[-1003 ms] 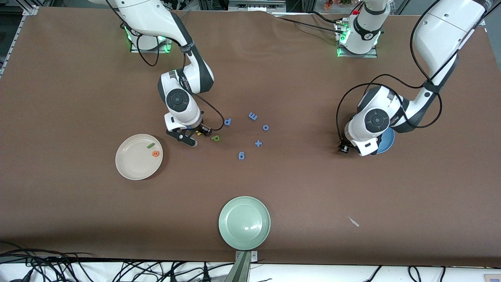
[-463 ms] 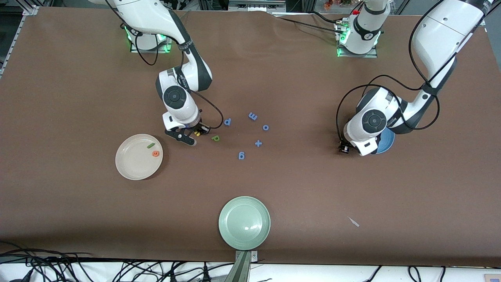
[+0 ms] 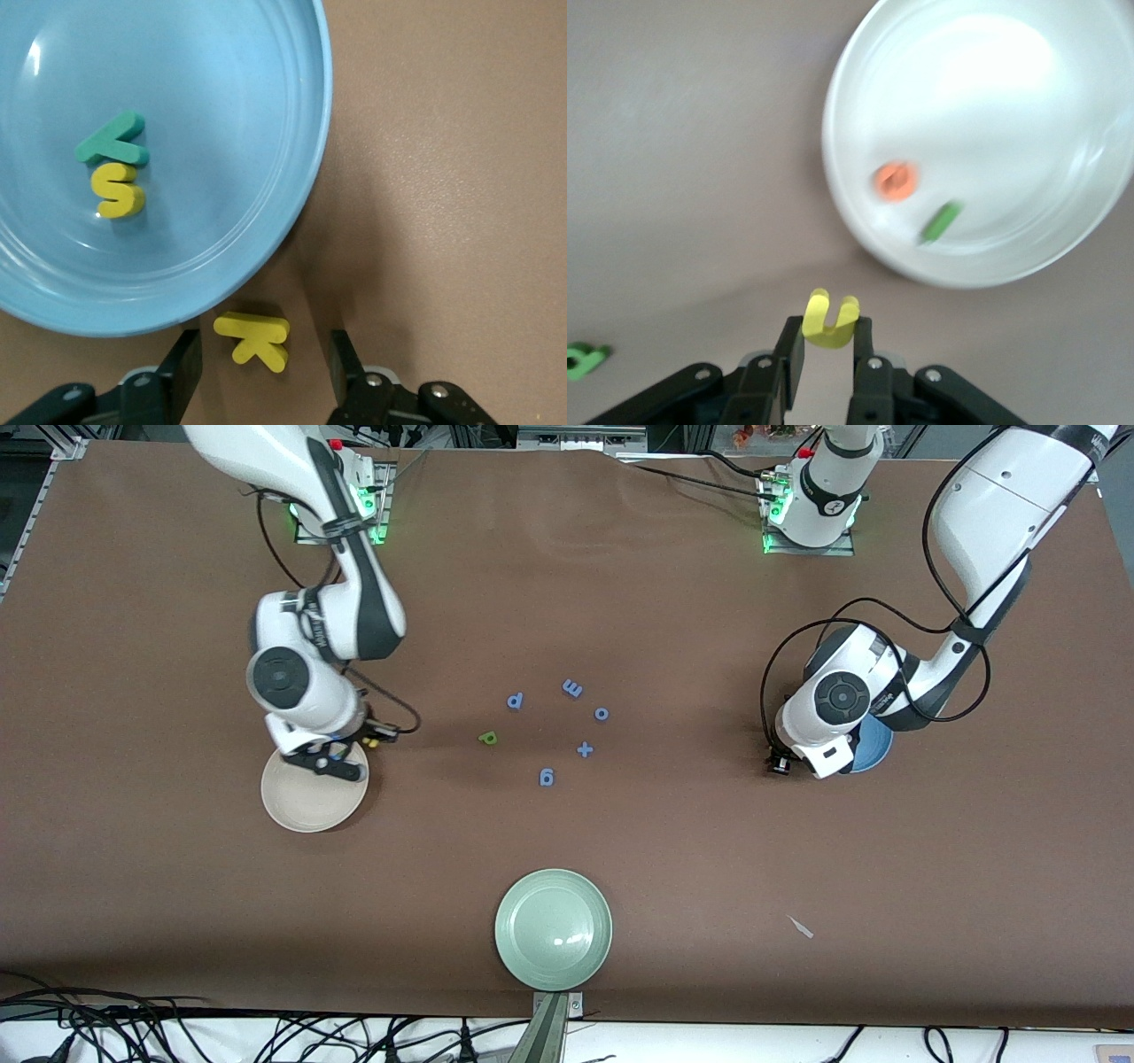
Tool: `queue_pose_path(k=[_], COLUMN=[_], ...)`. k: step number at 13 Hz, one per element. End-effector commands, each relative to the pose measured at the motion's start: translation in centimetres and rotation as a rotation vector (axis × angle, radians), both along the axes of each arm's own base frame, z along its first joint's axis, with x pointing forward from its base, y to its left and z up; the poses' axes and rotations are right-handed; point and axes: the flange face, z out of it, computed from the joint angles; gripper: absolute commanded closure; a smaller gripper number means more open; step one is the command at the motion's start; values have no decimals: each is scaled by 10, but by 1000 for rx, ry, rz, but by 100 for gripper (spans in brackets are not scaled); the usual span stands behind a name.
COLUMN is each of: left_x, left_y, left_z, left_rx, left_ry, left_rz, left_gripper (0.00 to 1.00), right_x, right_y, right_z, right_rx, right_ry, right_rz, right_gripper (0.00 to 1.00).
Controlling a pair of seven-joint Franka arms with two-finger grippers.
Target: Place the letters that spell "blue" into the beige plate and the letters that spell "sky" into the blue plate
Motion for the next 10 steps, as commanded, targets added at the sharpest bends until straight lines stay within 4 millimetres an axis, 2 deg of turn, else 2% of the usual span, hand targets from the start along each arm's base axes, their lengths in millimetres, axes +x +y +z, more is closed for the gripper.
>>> queue_pose_path(k=[1,2,3,4,5,7,8,10], left_x=[-1,-1,-1,-1,-1,1,4,14], left_y=[-2,-2,-1,-2,-2,-2,-1,0], left_z=[-4,-4,-4,-4,-4,1,4,14], left_rx=[15,15,17,17,18,22,21,15], left_ry=[-12,-12,-13,-13,-10,-15,-22,-41], left_rz=[-4,-4,-4,-5,-5,-6,-8,6], left_gripper=[65,68,72,72,72,73,73,73], right_x=[12,14,15,15,14,14,15,9], right_y=[-52,-63,-66,-63,-58,-38,-22,38], right_z=[-12,-13,-12,-12,-11,-5,-1,-1], right_rx=[21,27,28,28,35,52,47,37], right_ry=[28,31,30,32,32,21,10,-14], right_rz=[63,72,69,60,48,11,-22,-101], right_gripper=[78,58,39,28,22,20,20,20])
